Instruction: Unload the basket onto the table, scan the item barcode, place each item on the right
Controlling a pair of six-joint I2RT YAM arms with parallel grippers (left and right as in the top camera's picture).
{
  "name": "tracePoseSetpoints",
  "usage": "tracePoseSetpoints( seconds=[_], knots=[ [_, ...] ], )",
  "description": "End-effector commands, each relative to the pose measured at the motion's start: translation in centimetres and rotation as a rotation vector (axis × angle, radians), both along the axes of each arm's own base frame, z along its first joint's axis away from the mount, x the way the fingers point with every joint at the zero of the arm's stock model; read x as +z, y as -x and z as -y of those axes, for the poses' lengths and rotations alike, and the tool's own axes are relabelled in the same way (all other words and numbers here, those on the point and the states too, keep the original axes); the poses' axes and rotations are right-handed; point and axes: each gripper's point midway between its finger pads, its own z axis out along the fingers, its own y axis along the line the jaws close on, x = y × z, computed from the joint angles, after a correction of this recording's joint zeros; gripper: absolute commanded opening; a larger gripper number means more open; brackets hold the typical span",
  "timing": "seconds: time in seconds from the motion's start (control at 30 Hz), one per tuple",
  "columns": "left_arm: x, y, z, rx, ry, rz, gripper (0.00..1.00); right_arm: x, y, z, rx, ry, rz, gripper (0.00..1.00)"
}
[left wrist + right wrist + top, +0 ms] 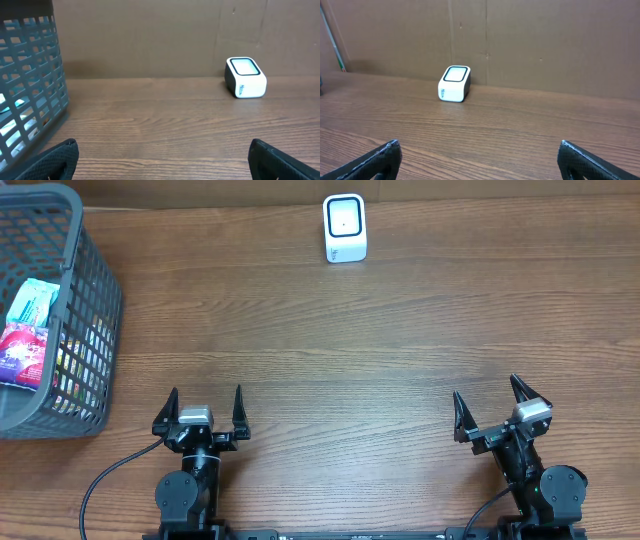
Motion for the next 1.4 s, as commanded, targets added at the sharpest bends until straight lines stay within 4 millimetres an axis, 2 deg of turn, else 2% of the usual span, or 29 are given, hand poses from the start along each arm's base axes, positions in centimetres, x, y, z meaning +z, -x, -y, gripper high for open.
tracePoseSetpoints(
  seconds=[0.0,0.13,0.23,0.3,0.43,0.63,0.83,0.93,1.1,1.23,1.37],
  knots=[
    [0.5,0.1,-0.6,0.034,-0.001,0.021,0.99,-0.1,0.0,0.0,-0.001,0.001,0.009,1.00],
    [1.7,0.3,-0.6,0.034,0.014,0.045,1.00,0.4,0.2,-0.3,0.016,-0.013,0.014,1.00],
    [3.4,0.6,-0.6,0.034,0.044,0.062,1.00,1.9,0.5,-0.5,0.032,-0.076,0.024,1.00],
    [5.5,0.9,-0.6,0.034,0.043,0.065,1.00,3.8,0.9,-0.6,0.042,-0.103,0.054,1.00],
    [8.4,0.4,-0.6,0.032,0.043,0.044,1.00,6.6,1.3,-0.7,0.047,-0.103,0.095,1.00],
    [14.0,-2.2,0.4,-0.024,0.046,-0.034,1.00,10.7,1.2,-0.7,0.045,-0.102,0.053,1.00],
    [19.3,-5.3,1.7,-0.099,0.061,-0.197,1.00,14.0,-0.3,-0.7,0.037,-0.098,-0.097,1.00],
    [21.9,-6.7,1.9,-0.111,0.071,-0.297,1.00,15.5,-1.7,-0.8,0.032,-0.095,-0.194,1.00],
    [25.5,-9.1,2.2,-0.126,0.080,-0.424,1.00,17.0,-4.0,-0.9,0.025,-0.091,-0.353,1.00],
    [27.3,-10.6,2.6,-0.149,0.096,-0.517,1.00,17.5,-5.8,-1.0,0.016,-0.086,-0.518,1.00],
    [26.7,-11.4,4.8,-0.267,0.147,-0.603,1.00,17.5,-7.2,-1.0,0.006,-0.080,-0.676,1.00]
  ],
)
